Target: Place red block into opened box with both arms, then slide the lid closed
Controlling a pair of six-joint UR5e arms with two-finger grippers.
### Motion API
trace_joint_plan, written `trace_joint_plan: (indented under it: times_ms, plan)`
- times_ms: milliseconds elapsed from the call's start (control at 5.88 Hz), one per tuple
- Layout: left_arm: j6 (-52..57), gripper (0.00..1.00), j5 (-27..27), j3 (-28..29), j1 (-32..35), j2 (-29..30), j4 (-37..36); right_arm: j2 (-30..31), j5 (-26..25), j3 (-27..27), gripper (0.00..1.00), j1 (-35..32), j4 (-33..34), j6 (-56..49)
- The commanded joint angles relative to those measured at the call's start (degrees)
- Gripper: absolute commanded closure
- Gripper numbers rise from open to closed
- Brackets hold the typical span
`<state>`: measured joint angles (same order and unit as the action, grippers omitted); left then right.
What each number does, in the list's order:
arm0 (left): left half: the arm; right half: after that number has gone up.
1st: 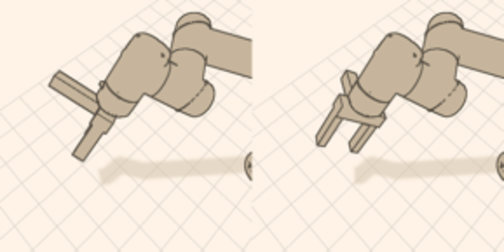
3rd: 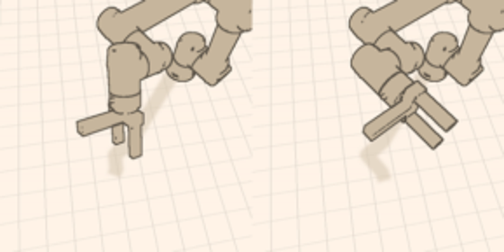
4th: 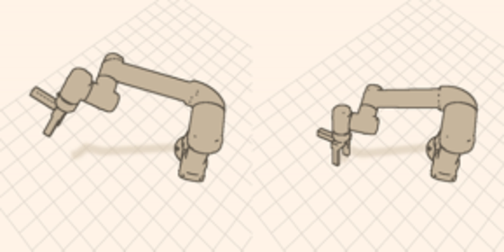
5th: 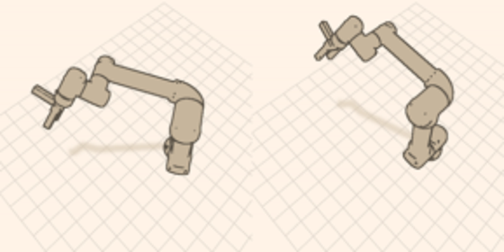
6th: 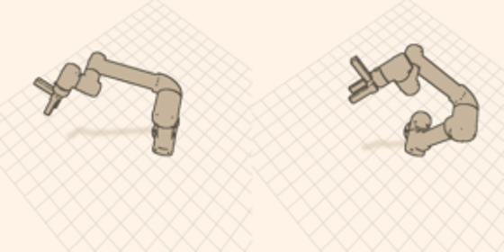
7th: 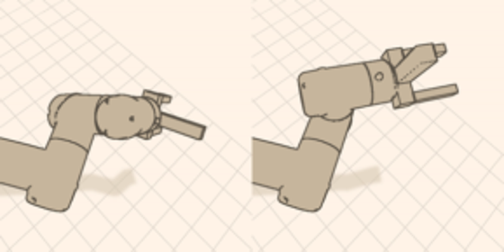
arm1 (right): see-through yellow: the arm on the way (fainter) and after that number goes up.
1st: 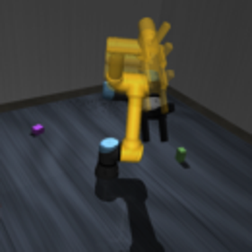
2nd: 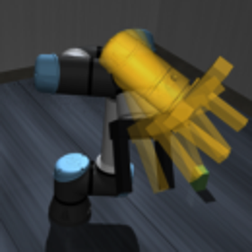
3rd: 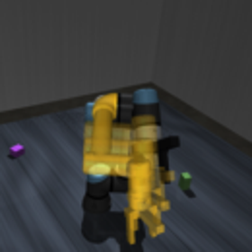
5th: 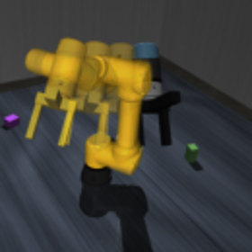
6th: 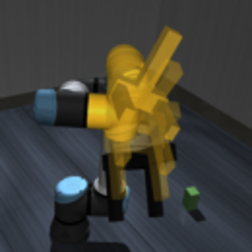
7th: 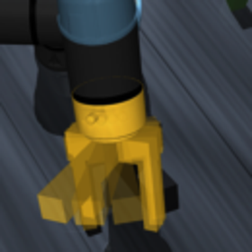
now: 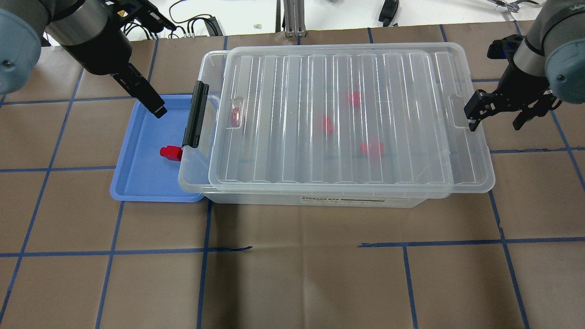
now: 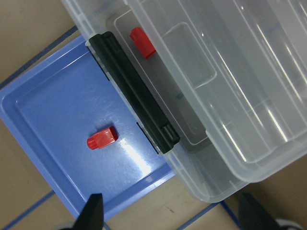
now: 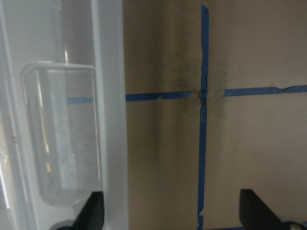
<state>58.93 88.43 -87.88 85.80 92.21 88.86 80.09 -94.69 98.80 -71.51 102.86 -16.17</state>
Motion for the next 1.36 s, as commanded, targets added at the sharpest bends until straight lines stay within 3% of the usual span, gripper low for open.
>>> trace_joint_plan:
  times_ms: [0, 511, 851, 1021, 1191]
  plan:
    - [25.6, 0.02, 6.4, -1.1, -0.6, 0.5, -0.3, -0.1, -0.4, 0.0, 0.0, 4.5, 0.3, -5.6]
    - [31.6, 0.02, 6.1, -2.6, -2.6, 2.4, -4.8, 0.0, -3.2, -0.4, 0.0, 10.5, 0.4, -13.4]
    - [40.9, 0.02, -0.7, -6.7, -9.2, 7.1, -12.6, 0.4, -4.5, -0.8, 0.0, 13.4, 0.3, -16.7]
    - [45.9, 0.02, -0.7, -8.7, -10.2, 10.3, -14.2, 1.0, -4.9, -0.9, 0.0, 13.4, 0.1, -16.5]
    - [52.8, 0.02, -0.5, -10.4, -10.4, 14.0, -20.4, 2.8, -4.6, -3.0, 0.0, 13.1, -0.9, -15.1]
